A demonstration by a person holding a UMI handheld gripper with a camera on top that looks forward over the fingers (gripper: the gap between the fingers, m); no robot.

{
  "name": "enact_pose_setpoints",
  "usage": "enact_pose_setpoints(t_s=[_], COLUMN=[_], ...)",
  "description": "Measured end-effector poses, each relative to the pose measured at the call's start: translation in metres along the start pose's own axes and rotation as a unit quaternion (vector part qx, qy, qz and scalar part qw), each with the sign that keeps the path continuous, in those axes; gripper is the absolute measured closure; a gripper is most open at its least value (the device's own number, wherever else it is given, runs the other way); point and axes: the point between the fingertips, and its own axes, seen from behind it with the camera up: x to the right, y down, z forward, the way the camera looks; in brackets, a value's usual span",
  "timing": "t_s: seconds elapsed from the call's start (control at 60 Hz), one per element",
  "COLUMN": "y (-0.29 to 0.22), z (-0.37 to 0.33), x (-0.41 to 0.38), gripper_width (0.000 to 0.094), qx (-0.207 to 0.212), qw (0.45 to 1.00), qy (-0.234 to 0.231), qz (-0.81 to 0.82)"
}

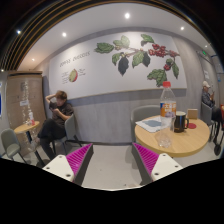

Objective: Pour water

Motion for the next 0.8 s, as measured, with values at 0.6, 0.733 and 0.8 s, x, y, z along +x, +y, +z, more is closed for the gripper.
enact_pose_setpoints(t_s=[0.6,0.733,0.8], y=[-0.091,-0.102,-0.100], z=[0.084,0.113,0.121], x=[0.215,0.241,0.243], gripper_width=[0.0115,0.0153,0.0405], qx=[0.075,0.078,0.082], qw=[0.988,0.985,0.987], qy=[0.136,0.149,0.133], qz=[-0.022,-0.026,-0.026])
